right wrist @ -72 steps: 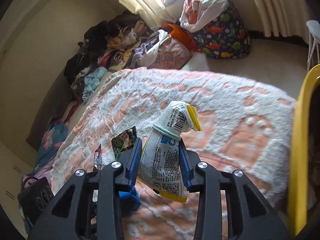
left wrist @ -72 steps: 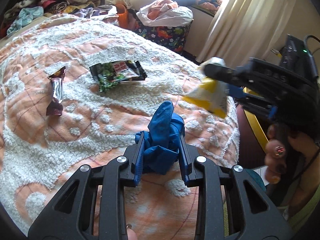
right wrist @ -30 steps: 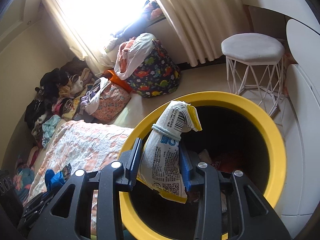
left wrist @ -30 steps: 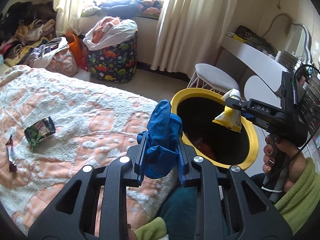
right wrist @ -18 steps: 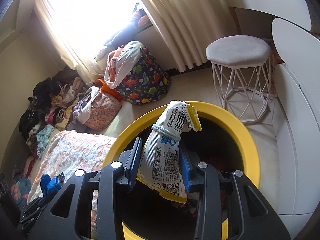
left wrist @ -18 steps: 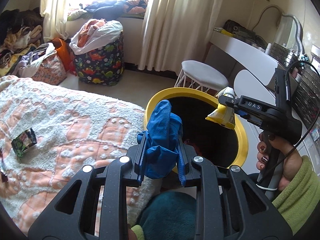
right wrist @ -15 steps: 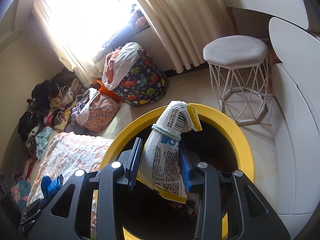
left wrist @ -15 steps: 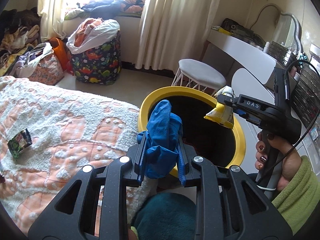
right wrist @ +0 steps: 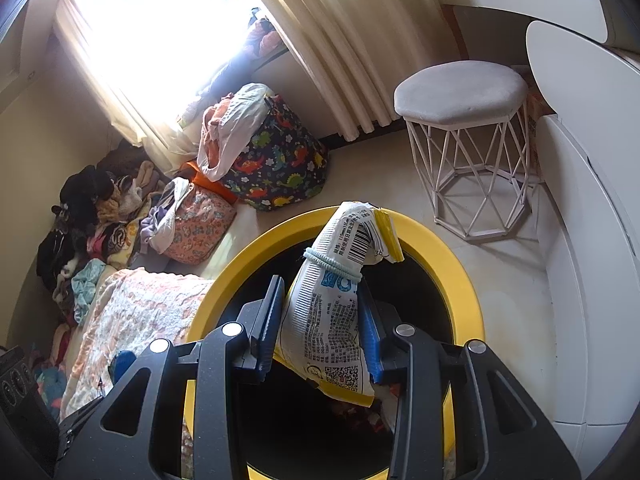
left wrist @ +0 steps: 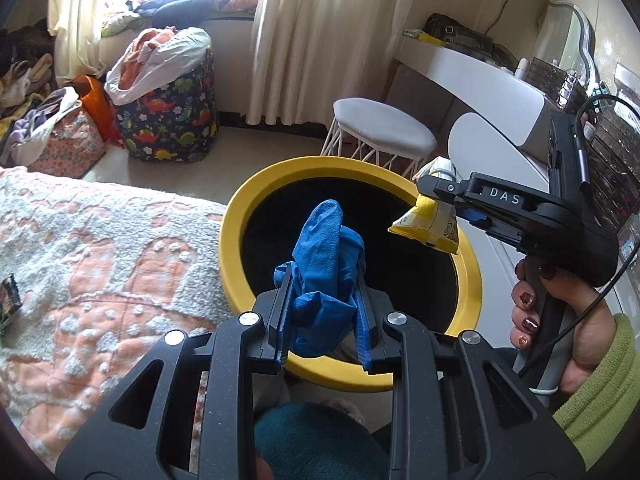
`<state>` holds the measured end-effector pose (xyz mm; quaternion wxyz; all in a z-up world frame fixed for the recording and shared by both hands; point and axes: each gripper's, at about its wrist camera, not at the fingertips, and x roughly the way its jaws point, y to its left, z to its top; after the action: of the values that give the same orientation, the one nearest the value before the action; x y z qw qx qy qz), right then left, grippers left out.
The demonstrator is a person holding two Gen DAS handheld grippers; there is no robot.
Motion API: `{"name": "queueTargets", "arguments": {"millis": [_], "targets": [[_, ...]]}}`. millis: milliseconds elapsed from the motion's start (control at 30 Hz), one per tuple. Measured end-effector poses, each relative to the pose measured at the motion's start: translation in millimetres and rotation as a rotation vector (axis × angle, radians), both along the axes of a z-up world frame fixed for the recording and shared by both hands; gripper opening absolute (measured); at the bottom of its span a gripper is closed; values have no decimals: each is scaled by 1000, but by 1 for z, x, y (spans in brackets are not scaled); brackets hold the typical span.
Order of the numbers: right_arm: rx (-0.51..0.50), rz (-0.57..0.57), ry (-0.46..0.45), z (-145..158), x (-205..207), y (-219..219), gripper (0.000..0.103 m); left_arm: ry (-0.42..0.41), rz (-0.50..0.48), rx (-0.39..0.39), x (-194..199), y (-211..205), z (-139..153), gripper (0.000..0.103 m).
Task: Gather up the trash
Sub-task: 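Open the left tool over the bin while the right tool releases the snack bag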
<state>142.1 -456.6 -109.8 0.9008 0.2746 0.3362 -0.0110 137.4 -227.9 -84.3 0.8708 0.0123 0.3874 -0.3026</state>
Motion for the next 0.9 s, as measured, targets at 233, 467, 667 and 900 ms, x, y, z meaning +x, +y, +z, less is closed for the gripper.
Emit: {"name": "queueTargets", "arguments": {"millis": [233,467,667,900], "targets": [[10,38,5,-1,3,2,34,43,-12,22,12,-19,-14,19],[10,60,12,-1,7,4,45,64,-13,21,21,-26,-21,29],[12,33,4,2,6,2,68,40,17,14,18,-20,-16,75],[-9,50,-14,8,5,9,75,9,45,17,15,-13,-6,92]]}}
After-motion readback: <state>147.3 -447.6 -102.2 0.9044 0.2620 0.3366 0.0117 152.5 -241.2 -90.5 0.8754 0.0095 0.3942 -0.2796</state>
